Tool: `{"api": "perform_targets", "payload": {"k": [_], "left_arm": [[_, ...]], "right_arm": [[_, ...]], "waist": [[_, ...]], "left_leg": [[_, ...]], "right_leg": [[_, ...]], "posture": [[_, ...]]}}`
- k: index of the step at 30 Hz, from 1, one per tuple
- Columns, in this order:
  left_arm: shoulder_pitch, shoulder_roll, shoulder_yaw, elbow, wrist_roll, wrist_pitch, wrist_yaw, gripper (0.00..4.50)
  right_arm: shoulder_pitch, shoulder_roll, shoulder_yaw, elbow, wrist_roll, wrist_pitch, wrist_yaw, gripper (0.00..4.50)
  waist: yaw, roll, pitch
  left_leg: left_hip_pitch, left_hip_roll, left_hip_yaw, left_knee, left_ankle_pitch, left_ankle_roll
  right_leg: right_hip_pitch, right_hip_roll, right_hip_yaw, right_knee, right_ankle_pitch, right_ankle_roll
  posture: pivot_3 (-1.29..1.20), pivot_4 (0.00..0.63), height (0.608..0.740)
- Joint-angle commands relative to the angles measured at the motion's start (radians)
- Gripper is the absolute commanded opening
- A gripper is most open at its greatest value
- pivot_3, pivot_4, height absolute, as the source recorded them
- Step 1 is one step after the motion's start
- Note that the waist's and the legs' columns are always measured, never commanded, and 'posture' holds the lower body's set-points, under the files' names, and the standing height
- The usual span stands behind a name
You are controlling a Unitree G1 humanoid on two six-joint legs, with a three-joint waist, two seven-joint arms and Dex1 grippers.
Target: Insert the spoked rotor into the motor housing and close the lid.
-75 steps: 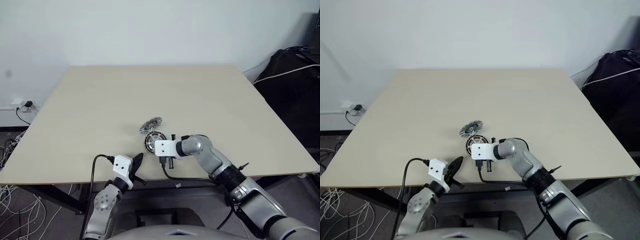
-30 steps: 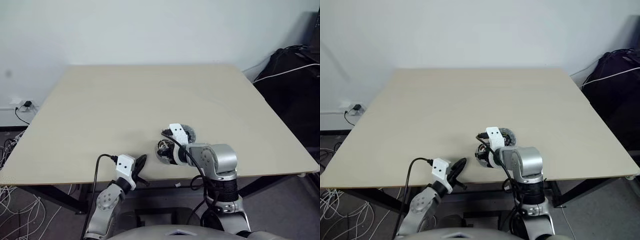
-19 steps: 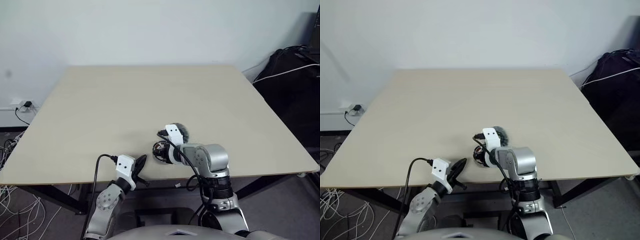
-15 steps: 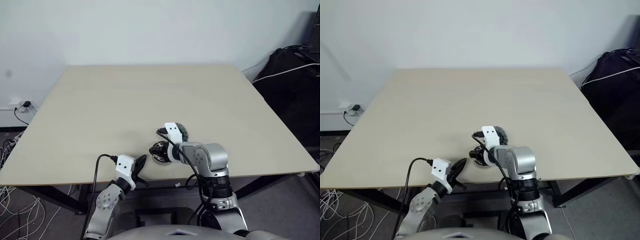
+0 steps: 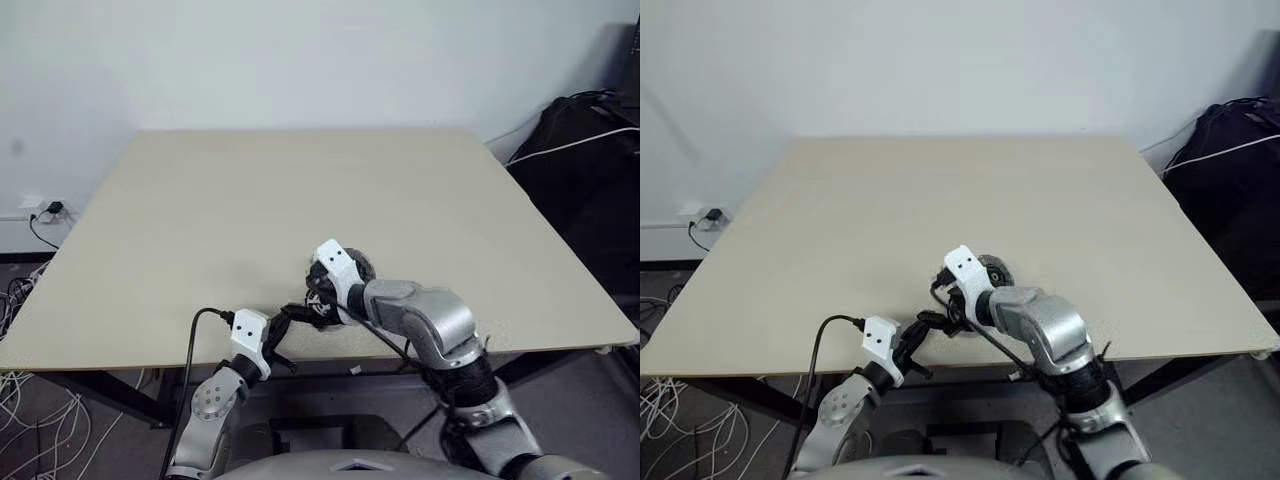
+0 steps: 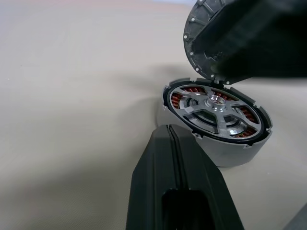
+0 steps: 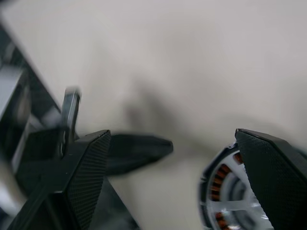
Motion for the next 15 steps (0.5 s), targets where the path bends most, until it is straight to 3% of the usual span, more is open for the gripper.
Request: {"api": "perform_targets", "payload": {"k": [1,5,15], "left_arm": [[-0.016,-0.001,0.002,-0.003,-0.003,-0.017,-0.004,0.00],[-0.017,-0.001,0.001,-0.002,-0.004,-0.017,-0.006,0.00],[-0.015,-0.002,0.002,-0.009,-0.002,-0.013,-0.001,0.00]], "right_arm": [[-0.031,-0.119,0.138,-0.017,-0.106,-0.248,0.087,4.47],[-0.051,-0.207,0.207,0.037,-0.186,-0.412,0.153,4.47],[-0.097,-0.321,0.278,0.119,-0.328,-0.607,0.317,4.47]], "waist": [[0.000,0.000,0.000],[0.000,-0.001,0.001],[0.013,-0.002,0.001]], "left_leg": [[0.000,0.000,0.000,0.000,0.000,0.000],[0.000,0.000,0.001,0.000,0.000,0.000],[0.000,0.000,0.001,0.000,-0.001,0.001]], "right_leg": [[0.000,0.000,0.000,-0.001,0.000,0.000],[0.000,0.000,0.000,-0.001,0.000,0.000],[0.001,0.000,0.000,-0.003,0.001,0.001]], "posture": [[0.00,0.000,0.740],[0.00,0.000,0.740],[0.00,0.000,0.740]]}}
